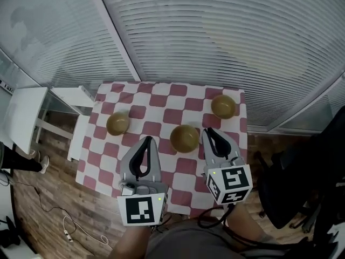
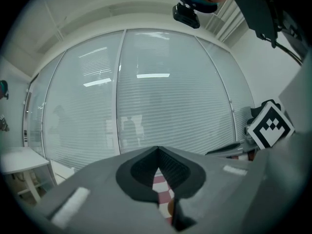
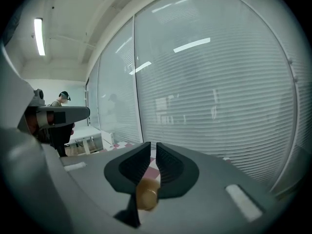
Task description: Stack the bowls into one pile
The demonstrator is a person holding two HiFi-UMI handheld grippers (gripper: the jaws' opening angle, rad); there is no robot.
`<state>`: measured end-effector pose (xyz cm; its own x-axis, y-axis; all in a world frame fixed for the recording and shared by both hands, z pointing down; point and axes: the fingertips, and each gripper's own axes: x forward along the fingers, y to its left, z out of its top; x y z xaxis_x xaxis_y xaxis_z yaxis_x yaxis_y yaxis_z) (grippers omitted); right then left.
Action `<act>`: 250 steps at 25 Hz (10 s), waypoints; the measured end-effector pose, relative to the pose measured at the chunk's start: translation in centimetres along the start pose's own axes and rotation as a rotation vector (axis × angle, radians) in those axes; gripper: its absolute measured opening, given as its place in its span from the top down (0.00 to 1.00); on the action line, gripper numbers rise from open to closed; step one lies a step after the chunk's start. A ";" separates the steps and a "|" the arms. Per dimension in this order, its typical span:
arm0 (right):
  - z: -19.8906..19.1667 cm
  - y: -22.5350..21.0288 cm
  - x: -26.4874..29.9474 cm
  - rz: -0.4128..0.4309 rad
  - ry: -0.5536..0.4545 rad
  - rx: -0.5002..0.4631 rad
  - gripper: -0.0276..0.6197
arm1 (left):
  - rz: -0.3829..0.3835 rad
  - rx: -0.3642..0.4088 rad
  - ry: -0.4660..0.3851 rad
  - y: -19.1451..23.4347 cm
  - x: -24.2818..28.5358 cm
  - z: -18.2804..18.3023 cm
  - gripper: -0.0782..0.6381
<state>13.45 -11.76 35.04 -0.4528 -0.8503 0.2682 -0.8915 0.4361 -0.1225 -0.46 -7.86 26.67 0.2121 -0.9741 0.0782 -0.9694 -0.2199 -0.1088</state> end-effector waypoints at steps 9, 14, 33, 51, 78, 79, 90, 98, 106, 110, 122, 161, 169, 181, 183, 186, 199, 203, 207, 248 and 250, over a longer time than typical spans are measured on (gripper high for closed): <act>-8.5 -0.7 5.3 0.017 0.204 0.021 0.81 | 0.048 -0.033 0.106 2.5 3.0 -6.2 0.89; -13.6 -1.3 6.5 -0.008 0.309 0.048 0.78 | 0.070 -0.059 0.166 3.9 3.3 -10.1 0.89; -14.8 -1.1 8.5 0.015 0.341 0.192 0.89 | 0.101 -0.072 0.219 4.8 2.7 -12.0 0.89; 2.9 7.0 10.7 0.006 0.068 0.202 0.89 | 0.065 -0.056 -0.030 14.7 0.3 -1.5 0.89; -8.5 21.9 24.9 0.070 0.309 0.156 0.89 | 0.147 -0.203 0.154 31.0 -0.2 -13.3 0.89; -9.1 21.9 25.1 0.065 0.319 0.151 0.89 | 0.148 -0.210 0.166 31.1 -0.2 -13.9 0.89; -12.0 22.3 27.3 0.043 0.357 0.068 0.89 | 0.144 -0.273 0.224 32.4 1.2 -18.3 0.89; -12.2 22.2 27.8 0.053 0.363 -0.005 0.82 | 0.143 -0.293 0.241 32.4 2.0 -19.3 0.89; -9.9 21.7 26.7 0.054 0.289 0.002 0.79 | 0.130 -0.258 0.202 31.2 2.2 -17.3 0.89; -8.1 20.8 25.0 0.045 0.248 0.004 0.81 | 0.115 -0.233 0.179 29.7 1.9 -15.3 0.89; -0.7 12.0 14.5 -0.092 0.068 0.007 0.91 | -0.033 -0.143 0.032 18.3 1.9 -6.0 0.89; -4.9 -18.5 4.4 -0.480 0.106 0.171 0.84 | -0.356 -0.101 0.119 -7.2 12.4 -6.4 0.89; -11.2 -20.1 7.6 -0.467 0.199 0.255 0.71 | -0.360 -0.164 0.259 -8.4 12.4 -13.5 0.89; -13.1 -21.2 8.1 -0.535 0.246 0.287 0.86 | -0.328 -0.179 0.268 -6.6 12.0 -14.1 0.89; -12.9 -21.2 8.0 -0.538 0.244 0.286 0.88 | -0.322 -0.179 0.264 -6.1 11.7 -13.9 0.89; -12.0 -20.3 7.9 -0.526 0.223 0.295 0.90 | -0.309 -0.178 0.261 -5.1 11.0 -13.7 0.89; -1.6 -9.7 9.4 -0.339 0.084 0.314 0.90 | -0.150 -0.167 0.083 4.1 5.7 -6.2 0.89; 0.7 -4.7 10.8 -0.244 0.073 0.318 0.90 | -0.070 -0.149 0.025 7.9 3.1 -4.0 0.89; 2.5 0.8 12.6 -0.144 0.078 0.318 0.90 | 0.018 -0.140 -0.016 12.1 0.3 -2.2 0.89; -2.8 20.9 24.0 0.190 0.263 0.217 0.90 | 0.350 -0.202 0.073 26.3 -7.3 -8.7 0.89; -3.6 21.0 24.4 0.187 0.277 0.219 0.90 | 0.347 -0.212 0.083 26.4 -7.0 -9.4 0.89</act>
<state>-16.28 -22.33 42.45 -0.6138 -0.6377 0.4654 -0.7891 0.4772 -0.3868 -28.74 -6.38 32.53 -0.1344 -0.9790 0.1534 -0.9874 0.1454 0.0627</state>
